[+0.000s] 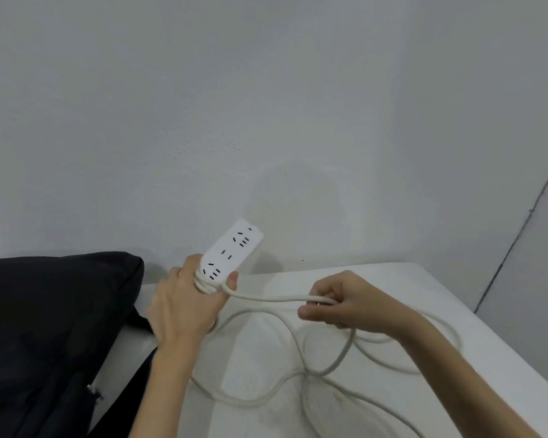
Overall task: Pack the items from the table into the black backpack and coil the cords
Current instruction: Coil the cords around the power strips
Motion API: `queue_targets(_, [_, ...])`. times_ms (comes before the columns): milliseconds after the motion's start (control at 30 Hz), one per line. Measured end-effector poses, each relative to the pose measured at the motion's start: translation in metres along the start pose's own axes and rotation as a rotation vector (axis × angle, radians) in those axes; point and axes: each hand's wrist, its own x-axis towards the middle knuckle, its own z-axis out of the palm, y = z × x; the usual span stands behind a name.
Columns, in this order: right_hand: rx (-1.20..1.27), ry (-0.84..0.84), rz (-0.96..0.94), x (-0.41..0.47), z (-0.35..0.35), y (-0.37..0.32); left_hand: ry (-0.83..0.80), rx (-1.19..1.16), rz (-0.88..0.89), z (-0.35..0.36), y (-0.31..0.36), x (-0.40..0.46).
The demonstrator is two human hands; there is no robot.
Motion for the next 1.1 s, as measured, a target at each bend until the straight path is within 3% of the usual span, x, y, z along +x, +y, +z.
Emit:
queue_targets(133, [-0.02, 0.297, -0.174, 0.014, -0.025, -0.006, -0.235, -0.062, 0.136, -0.003, 0.009, -0.004])
queue_targets(267, [-0.077, 0.599, -0.193, 0.036, -0.041, -0.018, -0.511, -0.185, 0.215, -0.018, 0.021, -0.008])
queue_targets(533, [0.122, 0.479, -0.033, 0.082, -0.001, 0.032, -0.618, -0.731, 0.271, -0.026, 0.034, -0.012])
queue_targets(633, [0.033, 0.453, 0.025, 0.086, 0.032, 0.049, -0.525, -0.903, 0.192, -0.021, 0.031, -0.009])
queue_targets(800, [-0.191, 0.392, 0.098, 0.063, 0.066, 0.041, -0.328, -1.133, -0.128, -0.014, 0.026, -0.003])
queue_targets(867, [-0.092, 0.418, 0.169, 0.054, 0.061, 0.052, -0.261, -1.181, -0.266, -0.015, 0.021, 0.0])
queue_targets(933, [0.182, 0.454, 0.236, 0.044, 0.05, 0.063, -0.184, -1.184, -0.383, -0.018, 0.012, 0.005])
queue_targets(1000, [0.373, 0.528, 0.175, 0.035, 0.041, 0.065, -0.157, -1.186, -0.44, -0.019, 0.004, 0.009])
queue_targets(1100, [0.258, 0.655, -0.083, 0.025, 0.034, 0.047, -0.15, -1.171, -0.432, -0.014, 0.005, 0.008])
